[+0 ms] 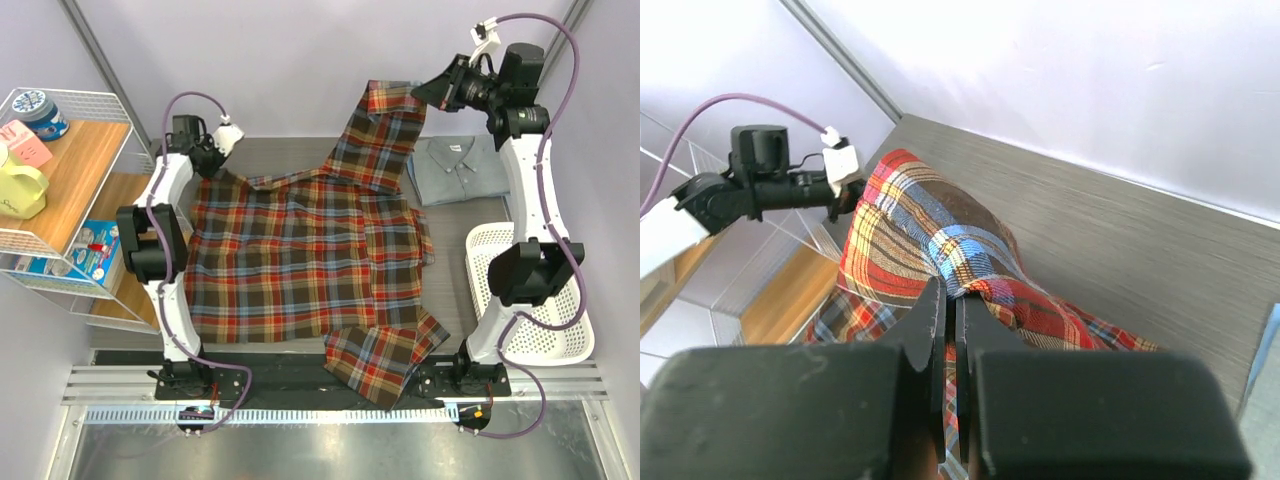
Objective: Fold and stack the long sleeve shirts
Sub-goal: Fold the shirt
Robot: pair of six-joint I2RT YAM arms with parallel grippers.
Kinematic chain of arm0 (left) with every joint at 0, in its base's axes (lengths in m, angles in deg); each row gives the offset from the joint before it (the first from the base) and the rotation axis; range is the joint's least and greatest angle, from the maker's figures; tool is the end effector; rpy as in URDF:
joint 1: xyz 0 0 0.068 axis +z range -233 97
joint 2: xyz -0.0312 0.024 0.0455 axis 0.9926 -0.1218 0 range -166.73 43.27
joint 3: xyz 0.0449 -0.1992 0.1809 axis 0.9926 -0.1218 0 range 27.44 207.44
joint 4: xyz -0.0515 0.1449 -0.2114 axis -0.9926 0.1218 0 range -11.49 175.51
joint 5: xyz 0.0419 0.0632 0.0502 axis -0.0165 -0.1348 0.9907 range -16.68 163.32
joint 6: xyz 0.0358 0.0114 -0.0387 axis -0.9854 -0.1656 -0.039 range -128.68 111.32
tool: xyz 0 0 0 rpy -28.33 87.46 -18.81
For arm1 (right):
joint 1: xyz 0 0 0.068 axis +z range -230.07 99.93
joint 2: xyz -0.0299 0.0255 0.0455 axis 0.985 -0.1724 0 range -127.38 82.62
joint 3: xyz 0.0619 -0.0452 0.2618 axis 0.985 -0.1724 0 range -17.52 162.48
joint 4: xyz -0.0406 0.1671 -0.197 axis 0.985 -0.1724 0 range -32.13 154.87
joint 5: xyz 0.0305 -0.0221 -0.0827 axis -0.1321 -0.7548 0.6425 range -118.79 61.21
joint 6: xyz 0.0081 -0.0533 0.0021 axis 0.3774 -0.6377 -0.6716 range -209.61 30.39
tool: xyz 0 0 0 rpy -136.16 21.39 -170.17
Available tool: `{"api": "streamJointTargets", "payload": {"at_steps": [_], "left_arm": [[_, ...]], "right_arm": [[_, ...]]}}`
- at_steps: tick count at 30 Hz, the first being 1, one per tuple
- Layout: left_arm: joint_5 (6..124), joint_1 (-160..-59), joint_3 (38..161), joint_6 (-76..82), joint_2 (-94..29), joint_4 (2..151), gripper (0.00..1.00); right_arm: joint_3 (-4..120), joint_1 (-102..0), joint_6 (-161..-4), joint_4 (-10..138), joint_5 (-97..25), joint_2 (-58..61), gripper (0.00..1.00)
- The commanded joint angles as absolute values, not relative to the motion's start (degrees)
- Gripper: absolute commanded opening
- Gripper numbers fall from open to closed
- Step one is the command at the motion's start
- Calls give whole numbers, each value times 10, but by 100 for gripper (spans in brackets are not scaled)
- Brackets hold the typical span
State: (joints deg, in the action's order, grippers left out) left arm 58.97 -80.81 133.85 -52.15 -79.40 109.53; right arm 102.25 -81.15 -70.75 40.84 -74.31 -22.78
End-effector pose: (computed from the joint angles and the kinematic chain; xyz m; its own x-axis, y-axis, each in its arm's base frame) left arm 0.4881 0.0098 0.2450 -0.4427 0.6500 -0.6177 0.5999 0.7267 0.3347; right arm 0.4106 0.0177 0.4703 -0.3819 0.2338 -0.8942 -0.5988 0.6744 0.4320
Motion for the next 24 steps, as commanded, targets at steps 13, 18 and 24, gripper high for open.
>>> {"api": "streamJointTargets", "payload": {"at_steps": [13,18,24], "left_arm": [[452,-783,1150,-626,-538,1112,0],[422,-764,1113,-668,-491,1161,0],[426,-746,1041,-752,-451,1201,0]], "right_arm": [[819,-812,-691,422,-769,32,1],[748,-811,-713,376,-769,123,1],[649,-806,-725,326,-774,214,1]]}}
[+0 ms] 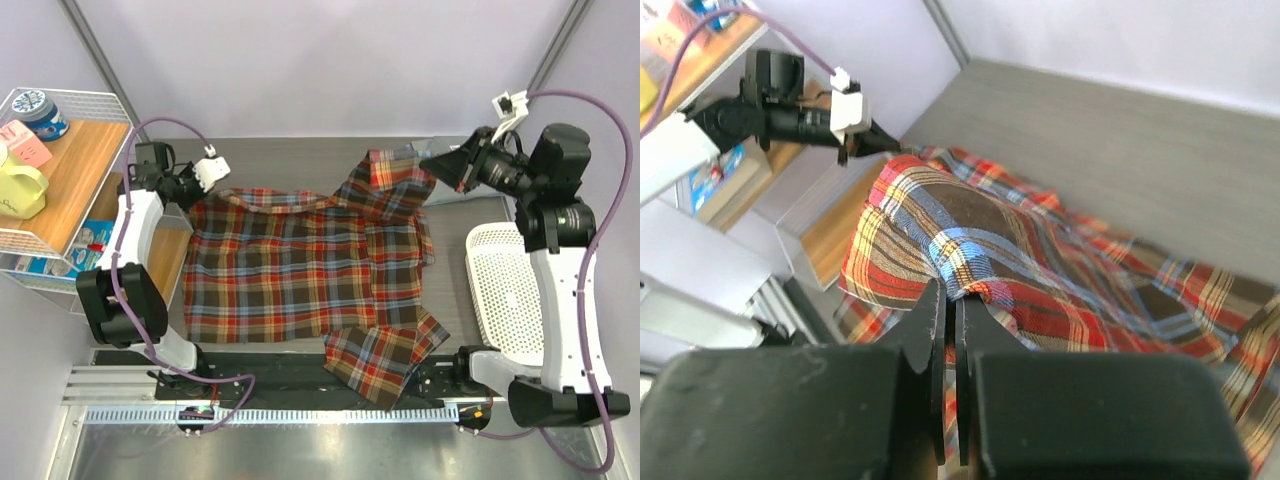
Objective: Fold and stack the long sleeve shirts
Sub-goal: Fold the shirt
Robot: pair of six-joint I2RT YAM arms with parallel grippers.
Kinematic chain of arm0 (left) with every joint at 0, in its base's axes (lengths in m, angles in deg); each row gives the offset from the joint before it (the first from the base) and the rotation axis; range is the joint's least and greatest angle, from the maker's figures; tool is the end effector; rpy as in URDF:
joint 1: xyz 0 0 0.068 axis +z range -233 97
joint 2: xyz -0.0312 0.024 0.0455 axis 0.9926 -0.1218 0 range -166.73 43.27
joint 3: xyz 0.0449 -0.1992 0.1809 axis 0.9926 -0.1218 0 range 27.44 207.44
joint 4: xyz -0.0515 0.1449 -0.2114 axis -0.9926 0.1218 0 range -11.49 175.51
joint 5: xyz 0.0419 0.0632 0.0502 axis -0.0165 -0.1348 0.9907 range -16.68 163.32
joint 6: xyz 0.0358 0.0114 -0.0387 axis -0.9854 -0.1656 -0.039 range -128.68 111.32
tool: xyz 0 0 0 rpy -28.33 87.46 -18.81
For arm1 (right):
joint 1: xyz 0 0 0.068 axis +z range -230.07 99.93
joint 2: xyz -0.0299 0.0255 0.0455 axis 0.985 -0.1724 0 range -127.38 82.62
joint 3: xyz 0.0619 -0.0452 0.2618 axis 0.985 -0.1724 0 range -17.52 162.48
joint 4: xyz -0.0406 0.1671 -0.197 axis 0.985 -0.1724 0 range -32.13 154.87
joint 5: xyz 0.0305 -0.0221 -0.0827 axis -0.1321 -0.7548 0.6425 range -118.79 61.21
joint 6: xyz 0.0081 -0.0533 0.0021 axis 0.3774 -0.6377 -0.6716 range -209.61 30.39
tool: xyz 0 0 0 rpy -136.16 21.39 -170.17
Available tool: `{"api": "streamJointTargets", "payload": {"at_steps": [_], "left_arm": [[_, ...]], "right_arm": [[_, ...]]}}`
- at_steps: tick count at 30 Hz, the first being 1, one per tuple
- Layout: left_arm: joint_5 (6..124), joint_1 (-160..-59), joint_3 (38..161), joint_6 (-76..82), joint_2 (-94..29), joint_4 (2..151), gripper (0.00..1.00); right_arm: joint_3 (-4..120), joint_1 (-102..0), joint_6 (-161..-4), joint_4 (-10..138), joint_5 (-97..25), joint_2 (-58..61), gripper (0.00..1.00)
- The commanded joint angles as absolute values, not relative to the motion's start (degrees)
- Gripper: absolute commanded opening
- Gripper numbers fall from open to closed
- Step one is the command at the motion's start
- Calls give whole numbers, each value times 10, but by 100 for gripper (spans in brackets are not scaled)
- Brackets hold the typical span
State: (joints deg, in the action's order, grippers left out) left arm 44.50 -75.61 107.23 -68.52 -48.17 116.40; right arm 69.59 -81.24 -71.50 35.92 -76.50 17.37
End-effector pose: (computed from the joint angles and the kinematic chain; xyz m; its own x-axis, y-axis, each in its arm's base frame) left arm 0.3463 0.0276 0.3066 -0.2084 0.7368 -0.6432 0.7515 0.5415 0.3769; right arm 0.2123 0.0221 0.4881 -0.3412 0.2162 -0.9148 -0.6462 0.6528 0.3953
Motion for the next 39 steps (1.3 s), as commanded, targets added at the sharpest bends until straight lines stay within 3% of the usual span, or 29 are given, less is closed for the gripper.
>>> {"api": "streamJointTargets", "payload": {"at_steps": [1,17,23,26,29,33,39], "left_arm": [[429,-741,1033,-762,-450,1202,0],[450,-726,957,-909,-493,1326,1],[483,-727,950,-903,-506,1316,20],[460,-726,978,-884,-497,1323,26],[433,-730,1015,-864,-495,1348,39],[427,-762,1035,-802,-497,1335,43],[381,-785,1040,-696,-504,1298,45]], "right_arm": [[617,-801,-724,325,-774,223,1],[547,-708,-786,259,-757,227,1],[621,-708,-840,209,-760,183,1],[644,-708,-881,168,-765,165,1],[646,-706,-893,154,-783,149,1],[597,-661,-866,236,-752,140,1],[631,-602,-862,325,-735,14,1]]}}
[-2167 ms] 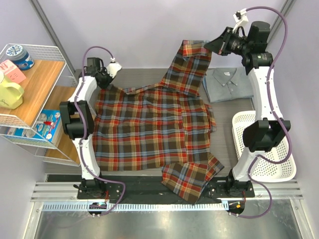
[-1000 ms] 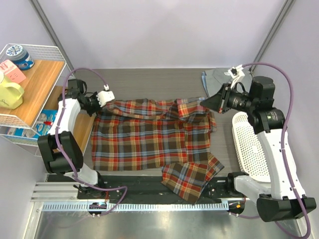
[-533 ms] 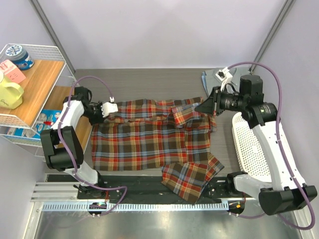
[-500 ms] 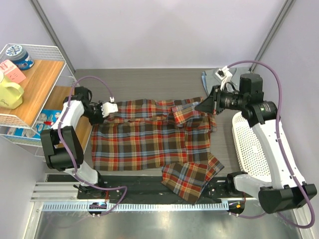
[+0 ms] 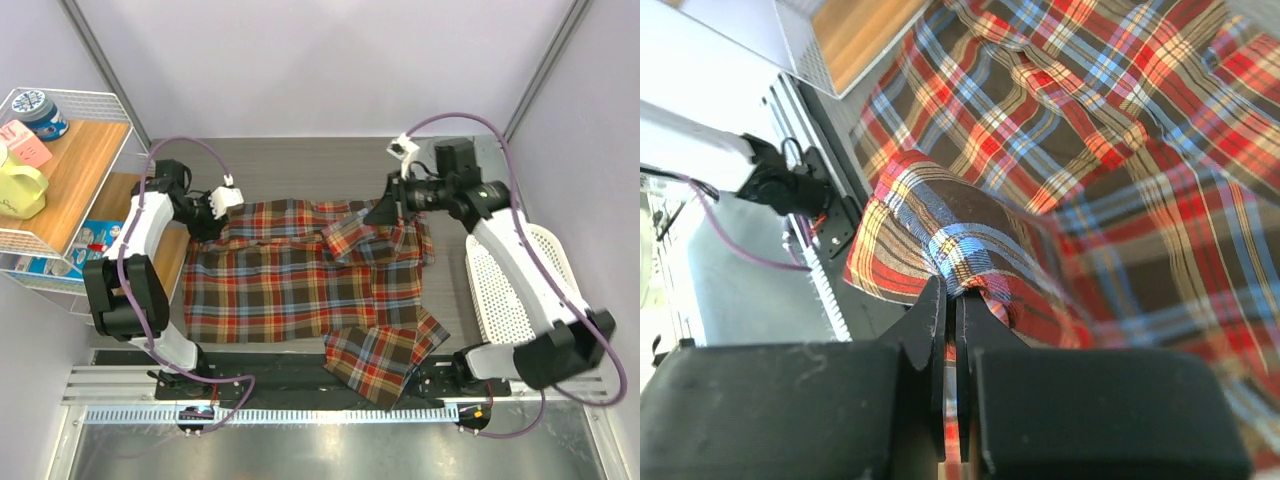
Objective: Fold and stack the long sleeve shirts
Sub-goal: Fold the shirt
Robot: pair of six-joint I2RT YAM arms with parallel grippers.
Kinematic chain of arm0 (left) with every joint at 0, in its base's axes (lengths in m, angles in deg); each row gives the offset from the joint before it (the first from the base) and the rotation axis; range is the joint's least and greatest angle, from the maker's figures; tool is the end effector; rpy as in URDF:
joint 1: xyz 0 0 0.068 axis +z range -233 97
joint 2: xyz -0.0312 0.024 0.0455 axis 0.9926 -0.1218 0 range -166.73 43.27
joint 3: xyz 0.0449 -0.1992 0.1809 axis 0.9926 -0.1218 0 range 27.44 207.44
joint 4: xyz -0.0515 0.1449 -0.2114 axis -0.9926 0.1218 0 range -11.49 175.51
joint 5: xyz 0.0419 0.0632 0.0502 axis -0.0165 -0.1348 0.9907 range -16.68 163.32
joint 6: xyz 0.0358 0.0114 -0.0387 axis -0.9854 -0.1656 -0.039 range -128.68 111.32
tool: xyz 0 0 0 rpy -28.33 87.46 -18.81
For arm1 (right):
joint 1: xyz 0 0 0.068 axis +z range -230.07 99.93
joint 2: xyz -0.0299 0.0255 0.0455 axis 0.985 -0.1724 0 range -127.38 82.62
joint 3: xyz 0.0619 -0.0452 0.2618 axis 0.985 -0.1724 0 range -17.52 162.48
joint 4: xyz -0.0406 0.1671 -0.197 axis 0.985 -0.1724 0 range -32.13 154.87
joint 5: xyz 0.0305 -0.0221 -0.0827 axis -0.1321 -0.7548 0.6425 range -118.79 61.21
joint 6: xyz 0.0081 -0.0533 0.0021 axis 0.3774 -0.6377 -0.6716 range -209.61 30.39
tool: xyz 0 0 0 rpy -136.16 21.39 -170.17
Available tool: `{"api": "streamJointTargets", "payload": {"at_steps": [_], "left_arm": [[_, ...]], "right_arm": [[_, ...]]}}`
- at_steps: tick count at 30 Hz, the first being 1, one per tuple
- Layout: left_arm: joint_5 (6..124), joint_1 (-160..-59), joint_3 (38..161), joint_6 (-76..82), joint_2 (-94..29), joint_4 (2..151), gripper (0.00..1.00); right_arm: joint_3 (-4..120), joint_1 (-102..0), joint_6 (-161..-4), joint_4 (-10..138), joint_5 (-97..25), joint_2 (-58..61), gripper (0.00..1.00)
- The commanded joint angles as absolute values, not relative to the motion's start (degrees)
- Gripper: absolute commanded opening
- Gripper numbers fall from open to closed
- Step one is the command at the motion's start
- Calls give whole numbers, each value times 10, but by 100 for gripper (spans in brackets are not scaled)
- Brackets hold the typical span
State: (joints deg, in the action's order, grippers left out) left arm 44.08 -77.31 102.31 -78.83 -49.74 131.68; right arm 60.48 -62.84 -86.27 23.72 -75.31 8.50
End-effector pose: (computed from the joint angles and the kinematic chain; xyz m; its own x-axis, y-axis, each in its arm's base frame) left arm 0.3192 0.0143 0.2583 -0.2550 0.7994 -0.5441 0.9100 0.3886 0.1444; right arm 0.2469 0.1037 0.3842 -0.6215 -0.1508 -0.7688 -0.7204 0.4958 0.4851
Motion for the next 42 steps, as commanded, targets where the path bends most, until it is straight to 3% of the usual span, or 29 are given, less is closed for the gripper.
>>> {"api": "streamJointTargets", "payload": {"at_steps": [1,5,9,10,11,14,16,19,23,36,42], "left_arm": [[377,-789,1037,-681,-504,1286,46],[383,-816,1014,-635,-502,1237,48],[408,-825,1026,-557,-536,1208,49],[418,-825,1036,-543,-543,1204,49],[428,-825,1041,-526,-549,1187,49],[466,-825,1064,-496,-581,1178,49],[492,-845,1080,-482,-609,1175,49],[533,-861,1097,-474,-644,1176,48],[574,-872,1112,-472,-676,1184,48],[632,-922,1190,-421,-773,1208,46],[589,-903,1216,-493,-729,1282,47]], "right_arm": [[633,-598,-862,342,-734,-15,1],[641,-551,-892,352,-732,-83,1],[718,-550,-964,225,-749,-145,42],[741,-560,-989,186,-754,-155,47],[780,-575,-1028,150,-755,-168,62],[809,-648,-1081,56,-763,-182,88],[794,-675,-1102,60,-711,-191,88],[770,-675,-1078,120,-627,-232,76],[789,-676,-1061,152,-543,-314,68],[783,-726,-1131,165,-367,-429,61],[814,-730,-1143,128,-418,-412,62]]}}
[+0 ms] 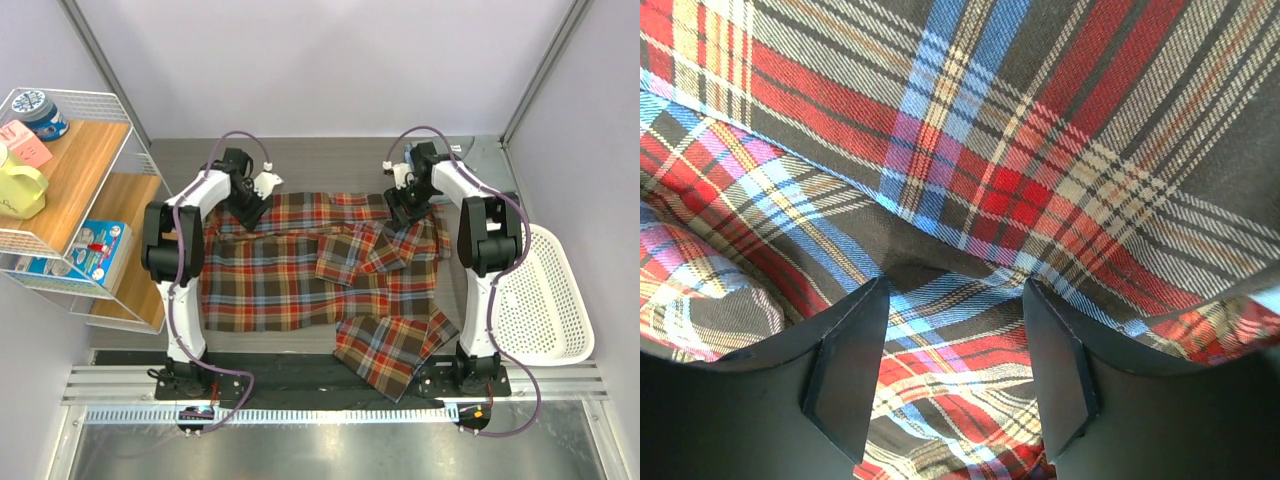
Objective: Fold and stack the long sleeve shirts
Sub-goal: Fold the shirt
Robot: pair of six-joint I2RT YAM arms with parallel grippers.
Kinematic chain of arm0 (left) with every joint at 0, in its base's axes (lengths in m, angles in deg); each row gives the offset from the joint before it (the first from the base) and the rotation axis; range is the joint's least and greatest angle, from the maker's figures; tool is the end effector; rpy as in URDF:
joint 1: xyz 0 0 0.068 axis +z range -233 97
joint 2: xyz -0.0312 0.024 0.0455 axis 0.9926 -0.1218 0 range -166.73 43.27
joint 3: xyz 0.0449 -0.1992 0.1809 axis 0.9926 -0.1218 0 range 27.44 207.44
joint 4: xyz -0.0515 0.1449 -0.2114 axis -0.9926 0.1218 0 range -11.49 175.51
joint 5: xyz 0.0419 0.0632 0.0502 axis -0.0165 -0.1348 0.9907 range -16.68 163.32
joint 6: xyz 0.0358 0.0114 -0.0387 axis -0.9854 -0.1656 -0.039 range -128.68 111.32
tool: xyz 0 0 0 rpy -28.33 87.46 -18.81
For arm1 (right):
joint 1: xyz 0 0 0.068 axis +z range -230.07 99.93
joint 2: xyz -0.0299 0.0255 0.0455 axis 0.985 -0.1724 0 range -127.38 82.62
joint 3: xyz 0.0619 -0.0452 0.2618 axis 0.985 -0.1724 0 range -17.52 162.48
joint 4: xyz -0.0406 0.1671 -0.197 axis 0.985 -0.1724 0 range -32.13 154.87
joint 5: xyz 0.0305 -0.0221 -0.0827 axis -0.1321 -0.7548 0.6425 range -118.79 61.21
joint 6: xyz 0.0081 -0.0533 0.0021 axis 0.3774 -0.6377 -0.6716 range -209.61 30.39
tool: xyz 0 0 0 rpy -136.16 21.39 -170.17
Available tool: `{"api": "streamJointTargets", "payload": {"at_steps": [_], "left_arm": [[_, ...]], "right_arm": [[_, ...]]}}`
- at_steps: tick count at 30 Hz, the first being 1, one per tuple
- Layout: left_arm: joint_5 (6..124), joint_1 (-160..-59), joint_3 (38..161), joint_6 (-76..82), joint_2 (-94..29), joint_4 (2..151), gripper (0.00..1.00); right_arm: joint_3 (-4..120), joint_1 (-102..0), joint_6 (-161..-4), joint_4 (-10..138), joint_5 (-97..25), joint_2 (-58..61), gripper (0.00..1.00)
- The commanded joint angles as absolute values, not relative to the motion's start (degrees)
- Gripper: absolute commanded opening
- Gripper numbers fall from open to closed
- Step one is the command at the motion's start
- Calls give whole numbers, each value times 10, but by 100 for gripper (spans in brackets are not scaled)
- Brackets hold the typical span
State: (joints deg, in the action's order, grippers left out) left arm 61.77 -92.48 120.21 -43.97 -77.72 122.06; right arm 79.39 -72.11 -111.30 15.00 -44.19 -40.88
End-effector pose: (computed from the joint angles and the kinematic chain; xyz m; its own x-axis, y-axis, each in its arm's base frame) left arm 0.4272 -0.0786 0.1734 -0.6358 0.6799 -0.3653 0.7232 0.6901 0.0256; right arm 0.4315 0.0699 0.1722 -0.8226 -0.4749 -0.3129 -0.5372 0.8294 0.1534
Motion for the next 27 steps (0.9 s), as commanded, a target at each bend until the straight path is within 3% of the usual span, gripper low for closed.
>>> {"api": "streamJointTargets", "payload": {"at_steps": [1,7,14,20,27], "left_arm": [[586,-901,1207,-514,-717,1293,47],[586,-900,1181,-630,-670,1351,48],[580,-900,1167,-655,-677,1370,46],[592,-900,1139,-667,-683,1361,46],[611,-893,1117,-677,-686,1332,39]], "right_arm": [[814,-728,-1141,123,-445,-407,63],[807,-713,-1137,99,-494,-360,62],[797,-711,-1165,41,-567,-304,58],[729,-680,-1196,59,-603,-243,65],[741,-636,-1148,131,-561,-278,69]]}}
